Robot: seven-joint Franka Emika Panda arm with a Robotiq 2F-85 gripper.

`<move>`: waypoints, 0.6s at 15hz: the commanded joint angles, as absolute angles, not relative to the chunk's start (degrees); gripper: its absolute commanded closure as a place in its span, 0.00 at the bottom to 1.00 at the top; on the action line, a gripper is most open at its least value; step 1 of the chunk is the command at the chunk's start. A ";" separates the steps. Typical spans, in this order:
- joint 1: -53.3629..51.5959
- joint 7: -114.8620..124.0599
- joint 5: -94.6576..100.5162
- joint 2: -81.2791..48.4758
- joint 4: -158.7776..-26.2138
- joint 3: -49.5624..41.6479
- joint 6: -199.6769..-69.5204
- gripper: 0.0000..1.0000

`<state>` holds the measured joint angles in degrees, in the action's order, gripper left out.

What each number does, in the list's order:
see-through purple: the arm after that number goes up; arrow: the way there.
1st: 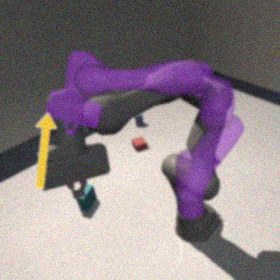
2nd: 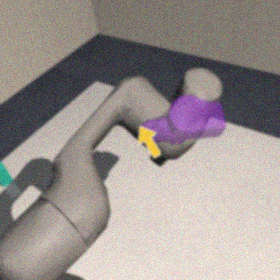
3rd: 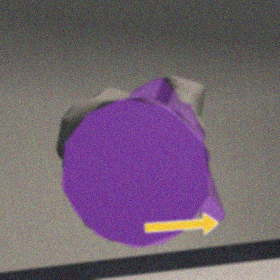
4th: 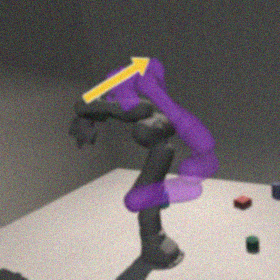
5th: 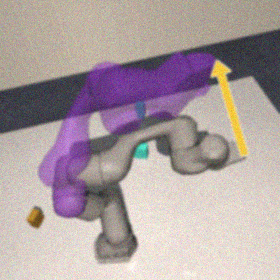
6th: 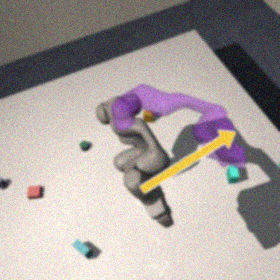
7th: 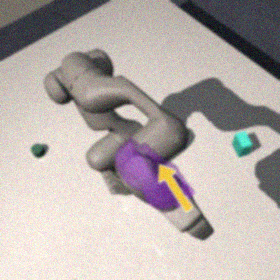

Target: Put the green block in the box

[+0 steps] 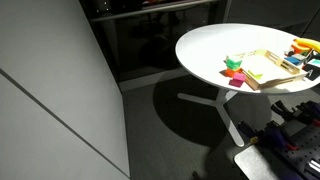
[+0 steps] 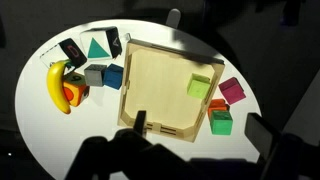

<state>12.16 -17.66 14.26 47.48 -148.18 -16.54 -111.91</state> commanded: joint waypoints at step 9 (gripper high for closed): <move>10.53 -17.93 12.20 41.55 -145.42 -17.82 -111.74 0.00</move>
